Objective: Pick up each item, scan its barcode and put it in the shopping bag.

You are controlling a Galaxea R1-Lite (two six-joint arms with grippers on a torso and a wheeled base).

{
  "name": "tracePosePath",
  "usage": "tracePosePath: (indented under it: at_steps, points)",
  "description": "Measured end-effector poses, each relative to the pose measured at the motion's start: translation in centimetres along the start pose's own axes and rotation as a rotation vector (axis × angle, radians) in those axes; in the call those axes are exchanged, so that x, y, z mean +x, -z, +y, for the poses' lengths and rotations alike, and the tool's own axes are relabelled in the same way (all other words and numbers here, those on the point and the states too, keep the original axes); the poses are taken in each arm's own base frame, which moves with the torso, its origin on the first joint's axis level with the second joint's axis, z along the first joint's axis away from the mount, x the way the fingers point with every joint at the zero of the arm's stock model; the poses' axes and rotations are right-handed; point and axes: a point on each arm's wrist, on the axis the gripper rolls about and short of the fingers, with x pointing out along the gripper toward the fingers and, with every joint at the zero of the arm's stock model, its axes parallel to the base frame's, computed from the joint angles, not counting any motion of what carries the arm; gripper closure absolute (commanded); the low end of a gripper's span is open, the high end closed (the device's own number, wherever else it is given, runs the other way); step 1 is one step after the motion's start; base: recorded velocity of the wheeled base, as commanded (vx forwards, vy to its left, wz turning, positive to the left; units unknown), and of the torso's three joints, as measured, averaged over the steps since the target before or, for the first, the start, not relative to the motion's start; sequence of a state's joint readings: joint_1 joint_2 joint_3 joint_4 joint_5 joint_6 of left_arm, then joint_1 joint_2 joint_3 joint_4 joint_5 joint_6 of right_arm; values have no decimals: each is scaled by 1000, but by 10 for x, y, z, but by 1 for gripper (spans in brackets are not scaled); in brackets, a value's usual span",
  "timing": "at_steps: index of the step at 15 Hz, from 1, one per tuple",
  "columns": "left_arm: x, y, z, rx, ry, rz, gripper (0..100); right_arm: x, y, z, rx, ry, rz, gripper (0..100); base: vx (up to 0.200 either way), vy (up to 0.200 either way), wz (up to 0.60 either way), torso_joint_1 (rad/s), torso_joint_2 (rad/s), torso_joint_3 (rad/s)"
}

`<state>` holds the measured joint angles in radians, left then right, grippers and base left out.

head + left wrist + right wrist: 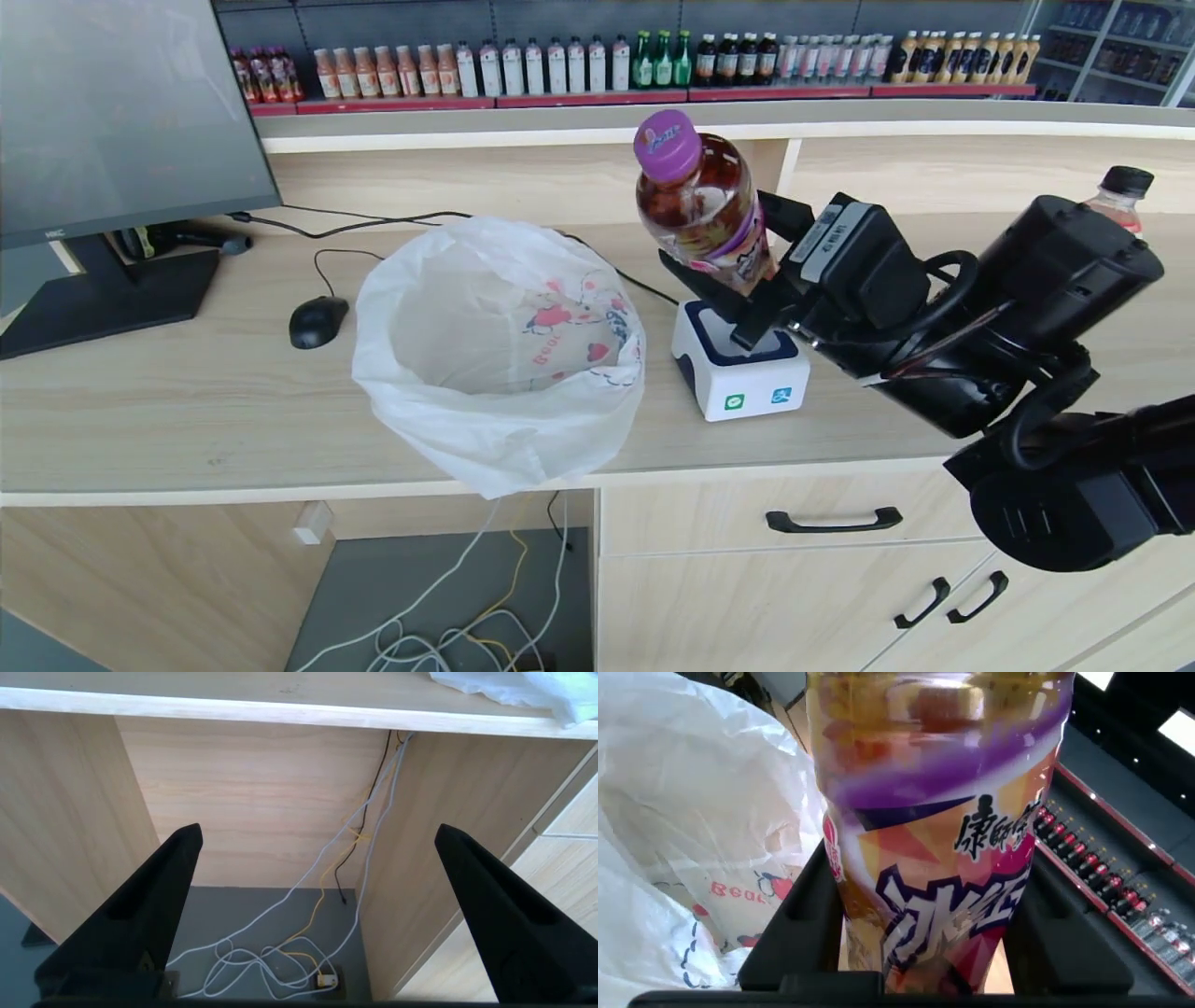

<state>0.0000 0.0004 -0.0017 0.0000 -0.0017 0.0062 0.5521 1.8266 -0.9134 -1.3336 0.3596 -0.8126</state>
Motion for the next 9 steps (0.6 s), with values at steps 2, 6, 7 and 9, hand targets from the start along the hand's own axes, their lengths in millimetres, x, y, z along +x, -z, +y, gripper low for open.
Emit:
tracePosePath:
  at_steps: [2, 6, 7, 9]
  points:
    - [0, 0, 0, 0, 0, 1, 0, -2, 7, -2, -38, -44, -31, 100, 0, 0, 0, 0, 0, 0]
    - [0, 0, 0, 0, 0, 0, 0, -8, 19, -8, -63, -93, -58, 100, 0, 0, 0, 0, 0, 0]
    - [0, 0, 0, 0, 0, 0, 0, -8, 19, -9, -67, -103, -70, 100, 0, 0, 0, 0, 0, 0]
    - [0, 0, 0, 0, 0, 0, 0, -9, 19, -8, -100, -130, -97, 100, 0, 0, 0, 0, 0, 0]
